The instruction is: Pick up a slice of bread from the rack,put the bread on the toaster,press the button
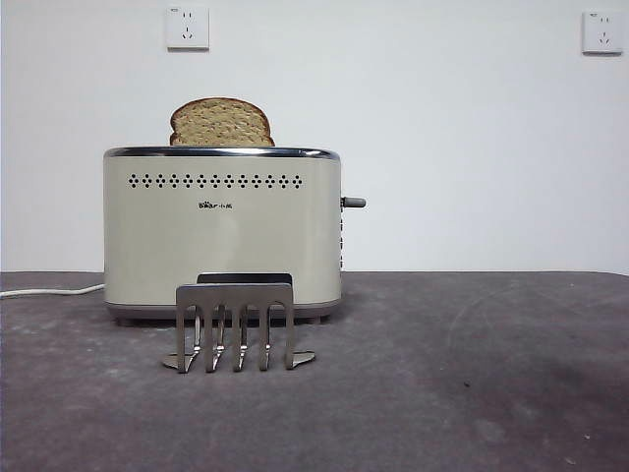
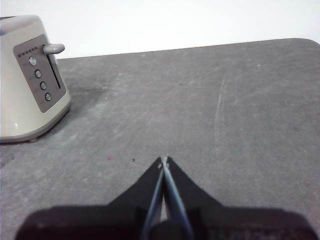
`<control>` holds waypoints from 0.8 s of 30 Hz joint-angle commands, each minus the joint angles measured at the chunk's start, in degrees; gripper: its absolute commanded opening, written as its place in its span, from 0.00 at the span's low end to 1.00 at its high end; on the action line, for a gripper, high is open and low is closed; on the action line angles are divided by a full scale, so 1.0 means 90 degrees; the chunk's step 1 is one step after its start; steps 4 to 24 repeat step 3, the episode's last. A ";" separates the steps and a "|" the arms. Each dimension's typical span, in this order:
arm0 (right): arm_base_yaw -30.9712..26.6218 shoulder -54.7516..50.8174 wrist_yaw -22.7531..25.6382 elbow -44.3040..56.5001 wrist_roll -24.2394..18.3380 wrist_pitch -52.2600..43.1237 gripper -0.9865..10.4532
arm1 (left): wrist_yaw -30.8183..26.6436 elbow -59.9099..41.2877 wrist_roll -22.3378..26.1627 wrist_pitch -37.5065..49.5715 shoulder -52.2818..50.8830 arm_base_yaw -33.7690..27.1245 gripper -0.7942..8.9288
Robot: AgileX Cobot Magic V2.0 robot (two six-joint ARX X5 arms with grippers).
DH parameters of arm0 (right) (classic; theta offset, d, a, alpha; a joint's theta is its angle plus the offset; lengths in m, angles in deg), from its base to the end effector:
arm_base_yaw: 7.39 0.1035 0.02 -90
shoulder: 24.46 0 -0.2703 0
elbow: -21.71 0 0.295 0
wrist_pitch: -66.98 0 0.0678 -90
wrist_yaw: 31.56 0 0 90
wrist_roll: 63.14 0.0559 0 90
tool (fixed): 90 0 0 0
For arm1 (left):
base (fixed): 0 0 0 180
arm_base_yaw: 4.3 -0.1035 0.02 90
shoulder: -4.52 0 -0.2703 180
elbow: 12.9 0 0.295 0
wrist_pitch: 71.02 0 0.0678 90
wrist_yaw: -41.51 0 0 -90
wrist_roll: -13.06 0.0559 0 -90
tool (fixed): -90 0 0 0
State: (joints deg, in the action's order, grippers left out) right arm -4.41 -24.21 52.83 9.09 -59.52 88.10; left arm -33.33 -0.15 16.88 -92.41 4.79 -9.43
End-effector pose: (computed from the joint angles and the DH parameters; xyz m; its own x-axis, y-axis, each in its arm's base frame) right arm 0.1593 0.0138 0.1491 0.9772 0.1488 -0.1514 -0.1383 0.9874 0.0772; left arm 0.1587 -0.0004 0.1497 0.9731 -0.1752 -0.1495 0.1809 0.9832 0.0254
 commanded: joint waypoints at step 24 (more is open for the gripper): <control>-0.0002 -0.0022 0.0002 0.0066 0.0092 0.0075 0.09 | -0.0010 -0.0090 -0.0022 0.0017 -0.0017 -0.0012 0.08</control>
